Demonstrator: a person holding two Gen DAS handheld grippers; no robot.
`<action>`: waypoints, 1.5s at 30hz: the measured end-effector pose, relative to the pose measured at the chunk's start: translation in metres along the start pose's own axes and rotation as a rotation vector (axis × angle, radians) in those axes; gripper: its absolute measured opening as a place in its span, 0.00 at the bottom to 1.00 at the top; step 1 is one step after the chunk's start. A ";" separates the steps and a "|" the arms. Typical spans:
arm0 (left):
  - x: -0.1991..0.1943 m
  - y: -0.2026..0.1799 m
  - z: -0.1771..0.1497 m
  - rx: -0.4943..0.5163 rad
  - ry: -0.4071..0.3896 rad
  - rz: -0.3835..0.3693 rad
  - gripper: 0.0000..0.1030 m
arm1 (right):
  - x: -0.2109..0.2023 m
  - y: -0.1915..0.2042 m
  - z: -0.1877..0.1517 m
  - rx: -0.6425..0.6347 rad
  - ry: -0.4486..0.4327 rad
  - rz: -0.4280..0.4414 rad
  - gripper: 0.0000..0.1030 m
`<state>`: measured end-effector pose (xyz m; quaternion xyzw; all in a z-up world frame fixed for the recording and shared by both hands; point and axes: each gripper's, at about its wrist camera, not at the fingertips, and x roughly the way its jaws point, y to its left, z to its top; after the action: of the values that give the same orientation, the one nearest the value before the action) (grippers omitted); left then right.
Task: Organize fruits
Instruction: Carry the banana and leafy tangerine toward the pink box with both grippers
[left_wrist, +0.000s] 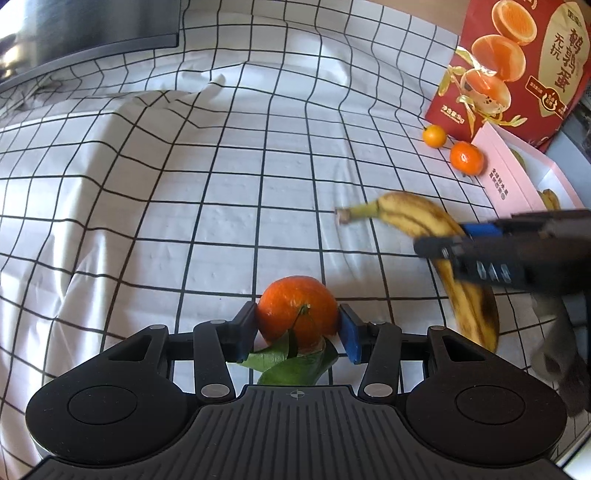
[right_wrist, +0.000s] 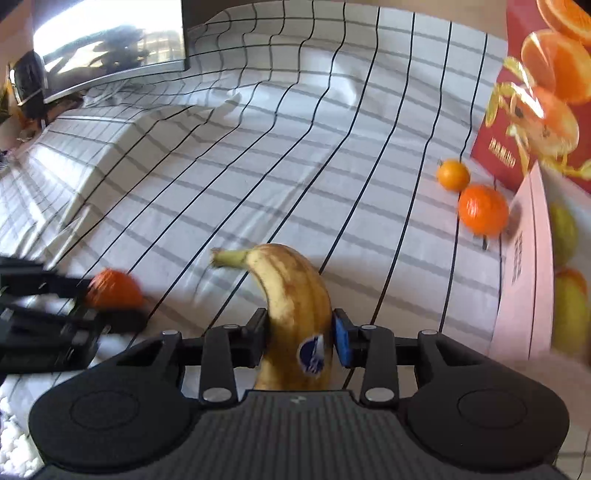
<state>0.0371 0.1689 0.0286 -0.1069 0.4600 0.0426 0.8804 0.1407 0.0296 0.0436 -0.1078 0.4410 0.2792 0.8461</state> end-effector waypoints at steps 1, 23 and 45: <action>0.000 0.001 0.000 -0.009 0.001 -0.001 0.50 | 0.003 -0.003 0.004 0.017 -0.004 -0.003 0.35; -0.016 -0.013 0.006 0.024 -0.113 0.040 0.48 | -0.001 -0.006 -0.001 0.063 -0.046 0.026 0.35; -0.044 -0.150 0.091 0.188 -0.237 -0.386 0.48 | -0.164 -0.214 0.016 0.497 -0.286 -0.211 0.34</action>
<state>0.1111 0.0446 0.1378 -0.1048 0.3263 -0.1571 0.9262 0.1982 -0.2016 0.1718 0.0977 0.3586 0.0854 0.9244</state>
